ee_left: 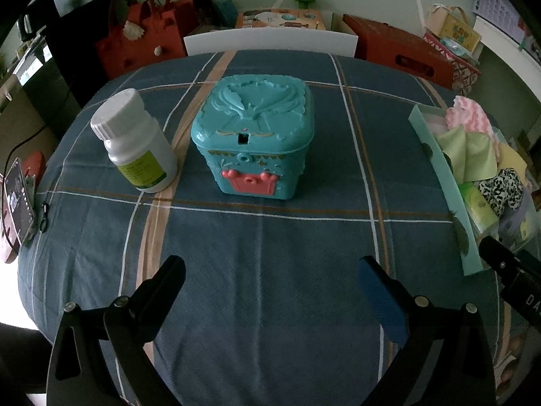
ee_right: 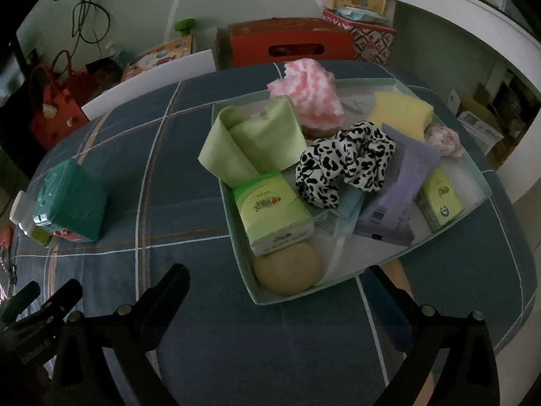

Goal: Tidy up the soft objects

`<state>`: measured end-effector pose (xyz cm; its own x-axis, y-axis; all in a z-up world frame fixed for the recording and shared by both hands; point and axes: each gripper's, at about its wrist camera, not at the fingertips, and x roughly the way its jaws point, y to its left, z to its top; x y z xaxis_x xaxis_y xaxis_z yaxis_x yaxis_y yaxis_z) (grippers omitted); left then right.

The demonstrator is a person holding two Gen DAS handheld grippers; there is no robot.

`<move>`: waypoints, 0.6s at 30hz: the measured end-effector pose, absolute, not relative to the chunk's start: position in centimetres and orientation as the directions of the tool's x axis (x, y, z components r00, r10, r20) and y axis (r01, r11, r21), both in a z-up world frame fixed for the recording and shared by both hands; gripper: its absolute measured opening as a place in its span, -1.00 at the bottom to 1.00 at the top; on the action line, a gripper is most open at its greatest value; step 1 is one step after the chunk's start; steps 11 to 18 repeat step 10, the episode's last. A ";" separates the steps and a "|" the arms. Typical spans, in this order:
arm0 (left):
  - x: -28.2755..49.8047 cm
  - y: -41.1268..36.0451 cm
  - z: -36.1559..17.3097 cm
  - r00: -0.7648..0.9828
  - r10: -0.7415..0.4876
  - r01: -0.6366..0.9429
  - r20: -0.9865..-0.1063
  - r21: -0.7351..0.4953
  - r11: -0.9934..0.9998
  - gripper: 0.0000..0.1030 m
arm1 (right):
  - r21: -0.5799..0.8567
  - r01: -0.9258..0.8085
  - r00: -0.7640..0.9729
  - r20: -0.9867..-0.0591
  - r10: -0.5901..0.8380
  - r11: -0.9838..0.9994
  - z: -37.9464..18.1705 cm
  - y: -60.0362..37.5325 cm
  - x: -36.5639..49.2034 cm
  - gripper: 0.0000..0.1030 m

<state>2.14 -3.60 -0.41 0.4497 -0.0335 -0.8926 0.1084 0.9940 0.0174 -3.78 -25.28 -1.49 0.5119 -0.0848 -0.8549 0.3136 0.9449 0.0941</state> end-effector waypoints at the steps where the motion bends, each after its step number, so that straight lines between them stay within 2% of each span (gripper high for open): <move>1: 2.1 -3.6 -0.4 0.447 -0.035 0.108 -0.894 0.016 0.994 0.96 | 0.093 0.314 0.511 -0.855 -0.086 0.945 -1.5 -25.3 -3.8 1.00; 18: 1.8 -3.5 -0.2 0.464 -0.030 0.112 -0.885 0.025 0.993 0.96 | 0.089 0.317 0.511 -0.855 -0.091 0.944 -1.5 -25.3 -3.8 1.00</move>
